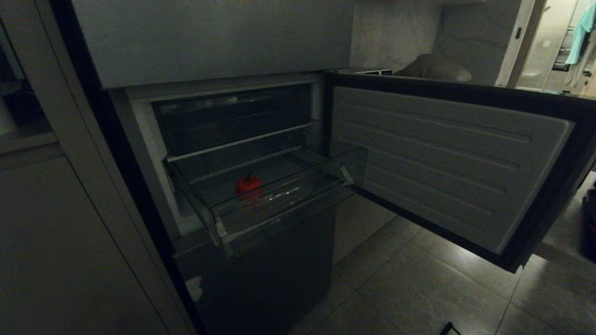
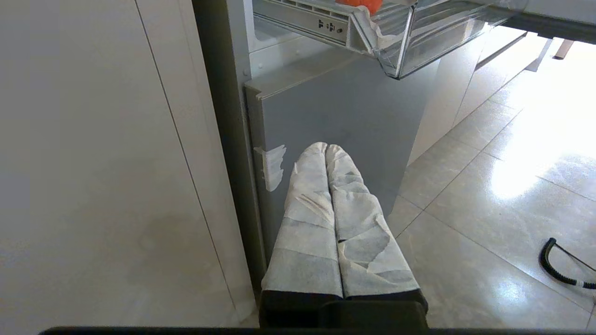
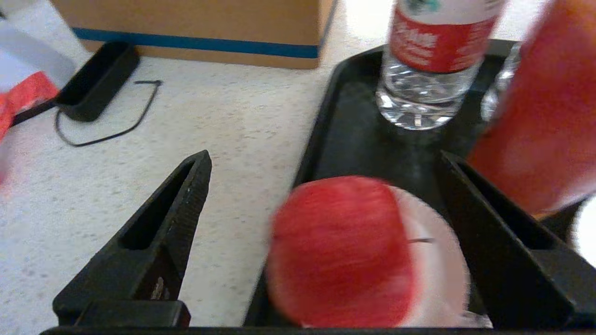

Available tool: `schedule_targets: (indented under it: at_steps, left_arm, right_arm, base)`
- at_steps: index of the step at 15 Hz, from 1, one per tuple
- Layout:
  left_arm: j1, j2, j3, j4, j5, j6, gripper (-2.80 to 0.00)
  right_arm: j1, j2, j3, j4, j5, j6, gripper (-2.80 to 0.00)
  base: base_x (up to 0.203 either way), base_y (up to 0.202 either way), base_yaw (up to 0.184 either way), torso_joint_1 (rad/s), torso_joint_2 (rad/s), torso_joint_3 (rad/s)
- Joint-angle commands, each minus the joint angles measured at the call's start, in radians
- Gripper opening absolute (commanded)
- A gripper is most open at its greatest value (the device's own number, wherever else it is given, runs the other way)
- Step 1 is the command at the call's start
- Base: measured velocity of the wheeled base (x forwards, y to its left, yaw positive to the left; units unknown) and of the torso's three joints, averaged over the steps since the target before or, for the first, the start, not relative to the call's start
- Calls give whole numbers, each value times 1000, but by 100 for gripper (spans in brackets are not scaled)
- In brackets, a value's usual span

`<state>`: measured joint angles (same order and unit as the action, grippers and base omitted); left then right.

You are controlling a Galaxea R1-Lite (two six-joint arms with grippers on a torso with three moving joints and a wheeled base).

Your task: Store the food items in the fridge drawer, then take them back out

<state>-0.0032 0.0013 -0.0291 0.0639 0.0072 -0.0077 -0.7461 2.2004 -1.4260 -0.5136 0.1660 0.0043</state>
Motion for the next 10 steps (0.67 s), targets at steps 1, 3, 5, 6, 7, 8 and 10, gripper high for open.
schedule_targets:
  at_steps: [1,3,5,6,7,8,10]
  left_arm:
    - [0,0,0,1,0,-1,-280]
    - [0,0,0,1,0,-1,-280]
    - [0,0,0,1,0,-1,-280]
    - [0,0,0,1,0,0,-280]
    - [0,0,0,1,0,-1,-280]
    - [0,0,0,1,0,-1,-280]
    - [0,0,0,1,0,0,-280]
  right_arm:
    - [-13,-3,5,-5,1,-14,0]
    - [-15,15,9,-9,3,-15,0]
    - [-15,32,13,-11,4,-13,0]
    - [-15,38,13,-11,6,-13,0]
    - [-15,44,13,-11,6,-13,0]
    - [-15,47,18,-11,6,-12,0]
    - [-15,59,33,-21,9,-12,0]
  base:
    - [0,0,0,0,0,0]
    - [0,0,0,0,0,0]
    - [0,0,0,0,0,0]
    - [0,0,0,0,0,0]
    - [0,0,0,0,0,0]
    - [0,0,0,0,0,0]
    - [0,0,0,0,0,0]
